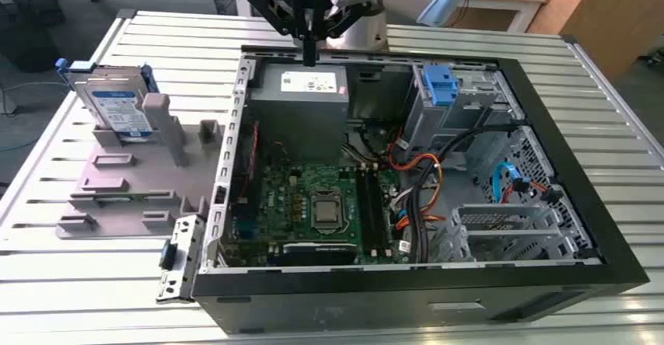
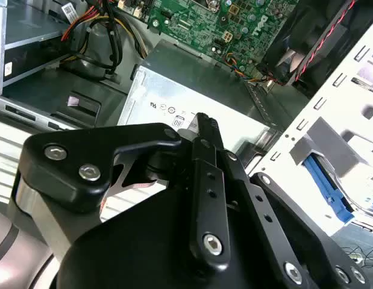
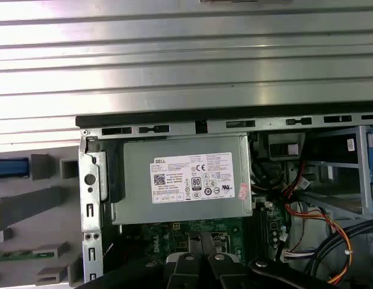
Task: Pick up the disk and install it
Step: 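Reach for the disk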
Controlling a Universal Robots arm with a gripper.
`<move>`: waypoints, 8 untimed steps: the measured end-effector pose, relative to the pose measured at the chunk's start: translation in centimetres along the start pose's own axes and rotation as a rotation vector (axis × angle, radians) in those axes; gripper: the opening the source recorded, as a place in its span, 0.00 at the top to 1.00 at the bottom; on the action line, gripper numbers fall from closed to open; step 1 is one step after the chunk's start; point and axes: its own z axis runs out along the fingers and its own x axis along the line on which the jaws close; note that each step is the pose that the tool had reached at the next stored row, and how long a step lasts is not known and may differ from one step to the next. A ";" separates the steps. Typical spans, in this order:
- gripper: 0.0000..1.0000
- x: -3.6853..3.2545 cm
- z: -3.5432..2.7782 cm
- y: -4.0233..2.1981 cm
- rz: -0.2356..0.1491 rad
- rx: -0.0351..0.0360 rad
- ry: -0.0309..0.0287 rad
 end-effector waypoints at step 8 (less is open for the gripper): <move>0.89 0.00 -0.04 0.00 0.000 0.0000 0.0000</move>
